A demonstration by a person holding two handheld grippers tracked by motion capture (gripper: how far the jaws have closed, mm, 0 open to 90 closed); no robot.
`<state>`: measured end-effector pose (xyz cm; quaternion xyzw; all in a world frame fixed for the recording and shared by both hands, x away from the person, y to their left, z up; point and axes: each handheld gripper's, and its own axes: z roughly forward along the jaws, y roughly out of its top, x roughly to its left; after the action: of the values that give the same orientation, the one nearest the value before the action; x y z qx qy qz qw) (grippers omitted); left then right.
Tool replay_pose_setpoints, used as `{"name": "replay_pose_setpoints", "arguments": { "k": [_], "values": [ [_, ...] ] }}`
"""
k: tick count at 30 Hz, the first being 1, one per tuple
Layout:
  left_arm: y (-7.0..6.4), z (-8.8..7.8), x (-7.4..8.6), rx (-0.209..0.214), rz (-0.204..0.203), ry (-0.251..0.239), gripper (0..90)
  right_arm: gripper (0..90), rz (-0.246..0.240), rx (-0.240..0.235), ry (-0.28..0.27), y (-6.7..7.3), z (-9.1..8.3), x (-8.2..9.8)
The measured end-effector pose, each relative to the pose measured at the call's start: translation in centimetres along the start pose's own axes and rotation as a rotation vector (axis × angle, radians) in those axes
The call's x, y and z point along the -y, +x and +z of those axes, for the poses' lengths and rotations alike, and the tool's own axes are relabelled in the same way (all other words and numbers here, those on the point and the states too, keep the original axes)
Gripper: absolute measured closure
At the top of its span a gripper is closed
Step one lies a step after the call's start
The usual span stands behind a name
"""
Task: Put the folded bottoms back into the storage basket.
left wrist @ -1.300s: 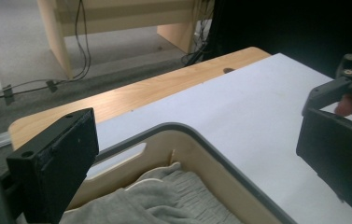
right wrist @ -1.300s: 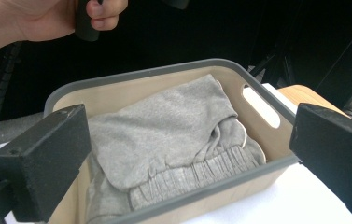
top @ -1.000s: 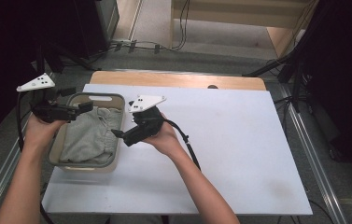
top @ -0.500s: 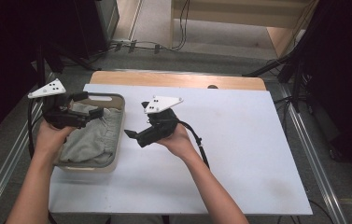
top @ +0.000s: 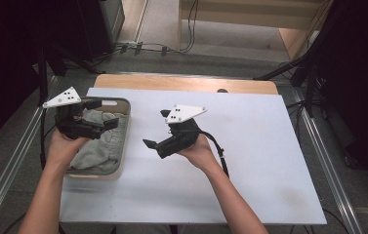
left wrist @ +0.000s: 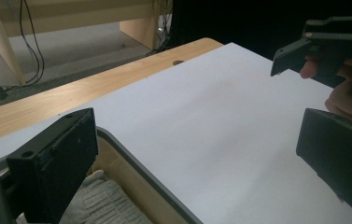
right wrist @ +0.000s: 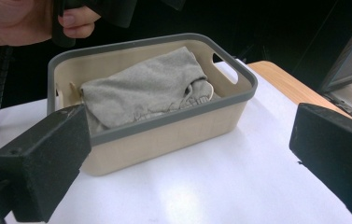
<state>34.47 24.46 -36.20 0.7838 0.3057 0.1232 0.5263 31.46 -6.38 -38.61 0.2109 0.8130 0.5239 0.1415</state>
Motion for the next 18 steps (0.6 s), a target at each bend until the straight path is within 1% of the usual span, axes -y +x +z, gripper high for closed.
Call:
{"name": "replay_pose_setpoints", "arguments": {
  "k": [10, 14, 18],
  "values": [
    [-0.8, 0.5, 0.4, 0.011, 0.004, -0.004, 0.0, 0.0, 0.006, 0.006, 0.008, -0.1, -1.3, 1.0],
    [-1.3, 0.9, 0.6, 0.010, 0.015, 0.007, 0.0, 0.0, 0.007, 0.011, 0.003, -0.3, -2.0, 1.4],
    [-1.7, 1.0, 0.9, 0.019, 0.018, 0.003, 0.0, 0.0, 0.012, 0.018, 0.004, -0.4, -2.6, 1.8]
  ]
}}
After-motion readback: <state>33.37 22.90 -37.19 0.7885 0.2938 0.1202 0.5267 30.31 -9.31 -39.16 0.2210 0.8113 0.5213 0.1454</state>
